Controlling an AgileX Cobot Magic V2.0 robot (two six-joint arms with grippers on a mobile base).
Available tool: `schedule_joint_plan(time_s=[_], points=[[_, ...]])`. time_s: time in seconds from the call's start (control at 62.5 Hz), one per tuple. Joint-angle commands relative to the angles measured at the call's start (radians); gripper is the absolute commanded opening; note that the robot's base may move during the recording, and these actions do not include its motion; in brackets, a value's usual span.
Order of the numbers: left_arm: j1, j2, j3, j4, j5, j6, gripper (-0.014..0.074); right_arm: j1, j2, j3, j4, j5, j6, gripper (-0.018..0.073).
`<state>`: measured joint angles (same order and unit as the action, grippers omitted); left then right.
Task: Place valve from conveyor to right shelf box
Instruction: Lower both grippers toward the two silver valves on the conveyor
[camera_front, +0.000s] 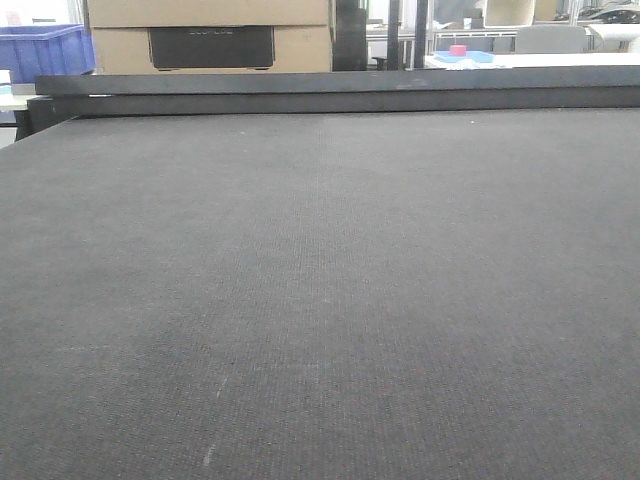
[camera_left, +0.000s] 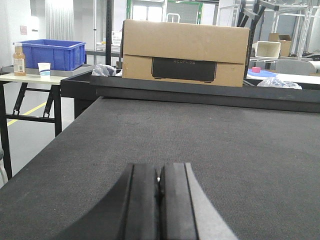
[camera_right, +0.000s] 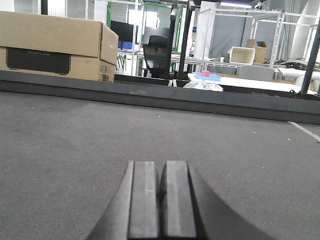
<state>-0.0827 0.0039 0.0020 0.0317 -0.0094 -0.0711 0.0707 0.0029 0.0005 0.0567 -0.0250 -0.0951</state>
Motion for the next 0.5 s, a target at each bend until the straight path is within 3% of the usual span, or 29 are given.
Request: schedule_joint_plan(time_s=[0.0, 0.304, 0.384, 0.48], points=[[0.002, -0.004, -0.002, 0.001, -0.015, -0.006, -0.0111, -0.006, -0.003, 0.000, -0.006, -0.021, -0.001, -0.0162], [0.002, -0.004, -0.008, -0.001, 0.016, -0.006, -0.0111, -0.006, -0.003, 0.000, 0.001, -0.072, -0.001, -0.0162], [0.002, -0.004, -0.092, 0.004, 0.146, -0.006, -0.0111, -0.006, -0.003, -0.059, 0.018, 0.058, -0.001, -0.0162], [0.002, -0.004, -0.233, 0.064, 0.318, -0.006, -0.0111, -0.006, -0.003, -0.180, 0.018, 0.253, -0.001, -0.0162]])
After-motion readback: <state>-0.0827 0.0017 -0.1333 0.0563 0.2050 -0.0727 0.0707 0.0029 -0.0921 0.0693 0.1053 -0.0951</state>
